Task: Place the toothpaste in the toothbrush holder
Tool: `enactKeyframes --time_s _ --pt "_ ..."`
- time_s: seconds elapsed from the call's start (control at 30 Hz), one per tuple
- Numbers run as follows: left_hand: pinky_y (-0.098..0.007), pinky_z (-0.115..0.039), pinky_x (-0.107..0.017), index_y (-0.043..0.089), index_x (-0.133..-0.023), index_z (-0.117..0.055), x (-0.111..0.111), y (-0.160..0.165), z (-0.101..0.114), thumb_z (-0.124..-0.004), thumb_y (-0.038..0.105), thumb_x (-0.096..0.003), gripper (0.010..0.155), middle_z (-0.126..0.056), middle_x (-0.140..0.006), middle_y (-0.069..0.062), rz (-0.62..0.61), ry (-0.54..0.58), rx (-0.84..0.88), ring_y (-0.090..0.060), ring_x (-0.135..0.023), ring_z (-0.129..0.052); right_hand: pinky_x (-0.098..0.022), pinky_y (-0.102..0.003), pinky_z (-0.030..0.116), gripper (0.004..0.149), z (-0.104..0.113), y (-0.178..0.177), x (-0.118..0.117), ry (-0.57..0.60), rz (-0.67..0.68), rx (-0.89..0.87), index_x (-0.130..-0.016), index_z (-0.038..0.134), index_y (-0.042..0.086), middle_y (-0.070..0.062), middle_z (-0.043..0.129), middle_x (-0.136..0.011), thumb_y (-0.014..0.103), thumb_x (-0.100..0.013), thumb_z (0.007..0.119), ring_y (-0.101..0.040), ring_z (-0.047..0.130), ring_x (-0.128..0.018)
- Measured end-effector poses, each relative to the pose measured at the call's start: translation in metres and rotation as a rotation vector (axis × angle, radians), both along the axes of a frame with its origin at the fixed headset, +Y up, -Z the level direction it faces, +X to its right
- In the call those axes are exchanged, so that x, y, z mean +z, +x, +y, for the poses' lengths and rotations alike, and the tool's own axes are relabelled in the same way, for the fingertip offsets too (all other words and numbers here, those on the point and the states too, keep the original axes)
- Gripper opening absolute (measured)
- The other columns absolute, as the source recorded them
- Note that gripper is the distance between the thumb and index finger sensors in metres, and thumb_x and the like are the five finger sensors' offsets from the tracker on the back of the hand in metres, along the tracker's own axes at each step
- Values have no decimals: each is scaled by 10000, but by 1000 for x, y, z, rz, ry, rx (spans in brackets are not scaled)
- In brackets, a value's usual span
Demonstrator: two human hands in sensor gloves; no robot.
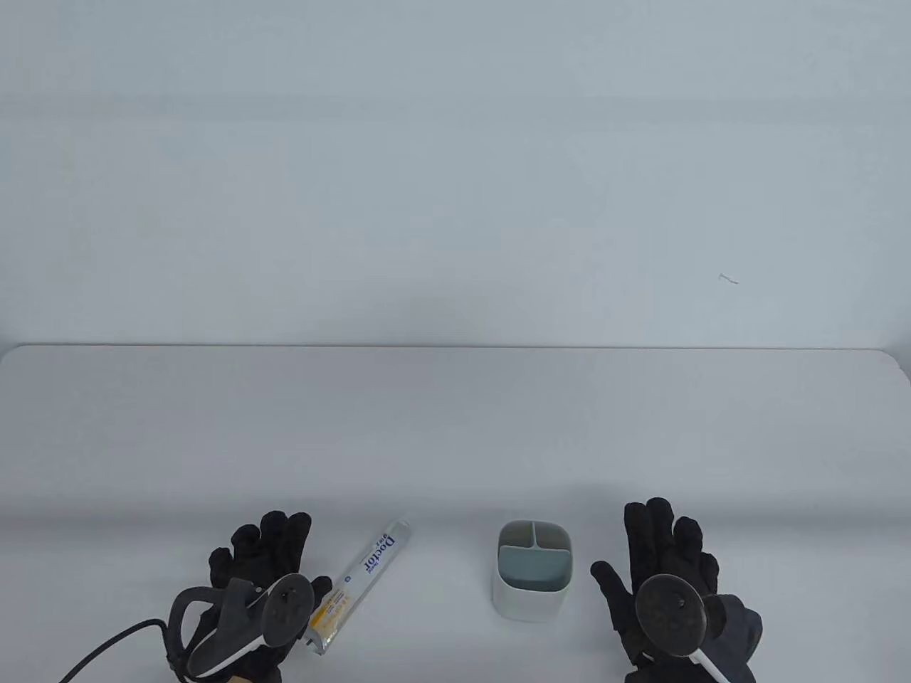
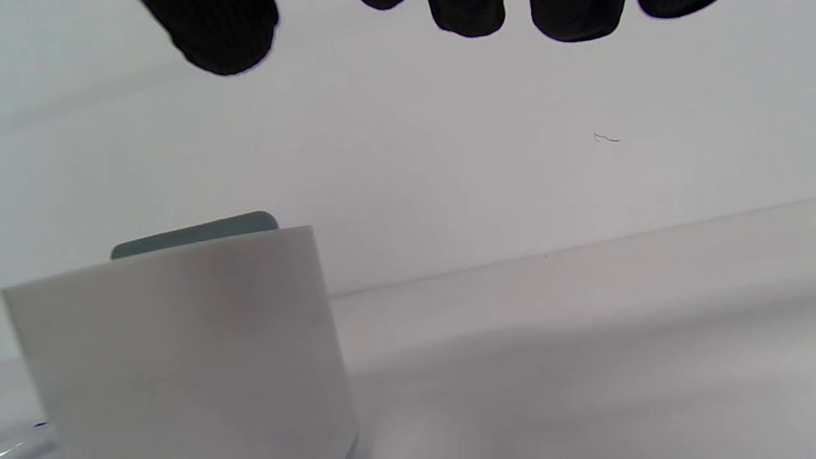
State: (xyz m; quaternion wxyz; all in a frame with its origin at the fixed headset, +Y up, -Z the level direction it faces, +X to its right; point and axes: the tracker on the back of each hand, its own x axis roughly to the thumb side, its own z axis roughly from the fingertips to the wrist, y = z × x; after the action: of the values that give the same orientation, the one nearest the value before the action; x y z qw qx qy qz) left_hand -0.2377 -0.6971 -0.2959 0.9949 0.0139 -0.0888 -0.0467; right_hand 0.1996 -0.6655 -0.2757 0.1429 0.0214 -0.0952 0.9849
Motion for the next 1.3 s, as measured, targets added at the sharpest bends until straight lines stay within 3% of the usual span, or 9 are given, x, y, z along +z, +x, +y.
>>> enactKeyframes --time_s 0.57,1.03,1.3 --pt "-728 -546 -663 132 -1139 -171 0 3 -5 -499 595 -575 800 -432 -1219 -258 -7 -25 28 -593 -1044 -603 -681 -720 401 732 -2 -6 1 -16 10 5 -1152 261 173 -196 325 -1245 520 -611 612 -604 438 -1076" --pt "-723 -549 -668 128 -1135 -144 -9 9 -42 -478 614 -572 815 -411 -1220 -259 -1 -218 75 -590 -1048 -595 -681 -717 407 719 -4 -10 1 -27 30 -5 -1152 281 173 -196 353 -1242 513 -612 612 -594 467 -1075" --pt "-729 -533 -672 127 -1132 -152 -12 15 -68 -474 647 -568 832 -395 -1224 -253 -17 -360 -12 -592 -1057 -569 -682 -715 409 715 -5 -11 1 -37 41 -12 -1153 288 173 -194 364 -1242 511 -613 612 -590 478 -1073"
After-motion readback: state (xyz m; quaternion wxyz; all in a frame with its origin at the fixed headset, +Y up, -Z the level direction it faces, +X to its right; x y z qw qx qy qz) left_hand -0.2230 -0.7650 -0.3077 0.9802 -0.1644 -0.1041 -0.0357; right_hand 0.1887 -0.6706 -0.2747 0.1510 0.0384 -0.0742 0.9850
